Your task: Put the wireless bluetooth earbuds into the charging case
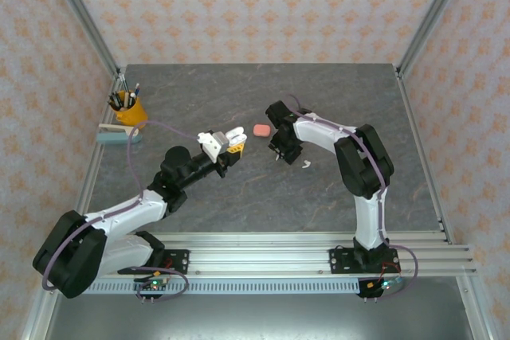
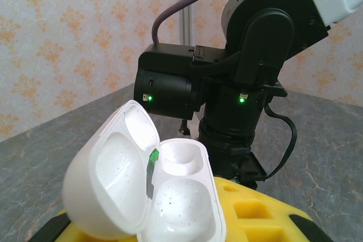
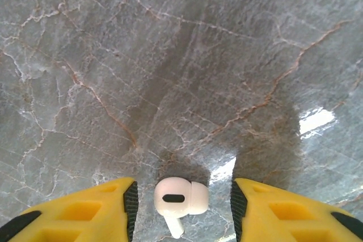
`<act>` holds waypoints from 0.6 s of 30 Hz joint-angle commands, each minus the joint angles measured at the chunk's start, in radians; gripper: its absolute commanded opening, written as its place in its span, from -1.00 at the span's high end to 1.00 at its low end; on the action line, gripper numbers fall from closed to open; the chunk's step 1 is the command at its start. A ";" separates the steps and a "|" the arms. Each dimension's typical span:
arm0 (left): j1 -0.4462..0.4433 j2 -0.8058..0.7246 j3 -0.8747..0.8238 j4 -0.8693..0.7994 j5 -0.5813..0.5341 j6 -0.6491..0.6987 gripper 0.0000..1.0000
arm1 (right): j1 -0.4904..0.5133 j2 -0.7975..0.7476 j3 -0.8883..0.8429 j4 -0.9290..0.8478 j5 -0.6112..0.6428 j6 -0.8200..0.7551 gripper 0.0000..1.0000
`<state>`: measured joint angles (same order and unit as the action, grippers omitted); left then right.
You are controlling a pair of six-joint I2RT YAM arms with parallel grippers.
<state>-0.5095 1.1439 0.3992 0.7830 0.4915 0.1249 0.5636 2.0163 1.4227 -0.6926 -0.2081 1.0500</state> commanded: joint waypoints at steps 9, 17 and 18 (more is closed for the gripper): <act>0.010 0.015 0.036 0.068 0.022 -0.008 1.00 | -0.011 0.040 0.023 0.001 -0.002 -0.034 0.07; 0.010 0.019 0.044 0.065 0.027 -0.014 1.00 | -0.001 0.093 0.122 -0.115 0.030 -0.044 0.07; 0.009 0.019 0.046 0.065 0.028 -0.016 1.00 | 0.002 0.103 0.135 -0.128 0.032 -0.041 0.07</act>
<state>-0.5079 1.1568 0.4107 0.7918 0.4950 0.1207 0.5602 2.0743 1.5169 -0.7971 -0.2176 1.0195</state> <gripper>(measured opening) 0.250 0.466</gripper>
